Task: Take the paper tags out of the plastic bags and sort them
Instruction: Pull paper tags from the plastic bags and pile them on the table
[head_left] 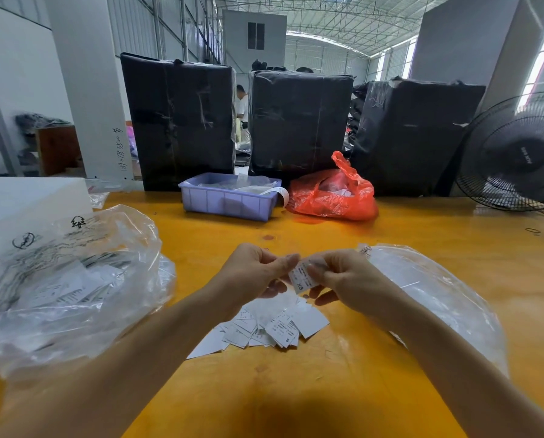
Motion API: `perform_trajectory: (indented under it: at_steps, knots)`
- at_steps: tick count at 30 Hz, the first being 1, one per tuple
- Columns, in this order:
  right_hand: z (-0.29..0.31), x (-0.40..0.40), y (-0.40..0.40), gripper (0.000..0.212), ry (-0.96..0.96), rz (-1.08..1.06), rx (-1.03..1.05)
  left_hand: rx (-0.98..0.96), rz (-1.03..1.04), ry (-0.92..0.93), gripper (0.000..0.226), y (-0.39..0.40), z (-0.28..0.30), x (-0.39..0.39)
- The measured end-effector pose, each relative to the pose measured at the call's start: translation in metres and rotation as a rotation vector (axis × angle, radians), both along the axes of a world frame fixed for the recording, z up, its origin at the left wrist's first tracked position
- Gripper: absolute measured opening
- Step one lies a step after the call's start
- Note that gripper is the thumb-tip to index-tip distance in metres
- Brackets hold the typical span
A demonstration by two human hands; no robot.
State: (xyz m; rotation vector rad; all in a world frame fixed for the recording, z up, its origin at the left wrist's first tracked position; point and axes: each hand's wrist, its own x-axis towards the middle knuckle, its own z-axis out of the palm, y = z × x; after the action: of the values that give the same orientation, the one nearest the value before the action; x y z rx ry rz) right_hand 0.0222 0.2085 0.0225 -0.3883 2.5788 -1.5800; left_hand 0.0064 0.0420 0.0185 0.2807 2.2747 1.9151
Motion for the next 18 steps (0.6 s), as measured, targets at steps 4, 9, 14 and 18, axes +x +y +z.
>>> perform_trajectory:
  at_steps: [4, 9, 14, 18]
  knots:
    - [0.0008, -0.0009, 0.0023, 0.010, 0.019, -0.035, -0.093, -0.006, 0.015, -0.036, 0.030, -0.0002, -0.0006, -0.0010]
    - [0.0002, -0.0015, 0.0037, 0.009, 0.112, -0.106, -0.065, -0.074, 0.017, -0.052, 0.028, -0.0008, -0.0017, -0.0007]
    - [0.0030, -0.0021, 0.0050, 0.007, 0.080, -0.050, -0.016, -0.105, 0.016, -0.042, 0.027, 0.0003, -0.0028, -0.0004]
    - [0.0000, -0.0025, 0.0048, 0.013, 0.072, -0.071, -0.085, -0.047, 0.045, -0.045, 0.028, 0.0023, -0.0055, -0.0015]
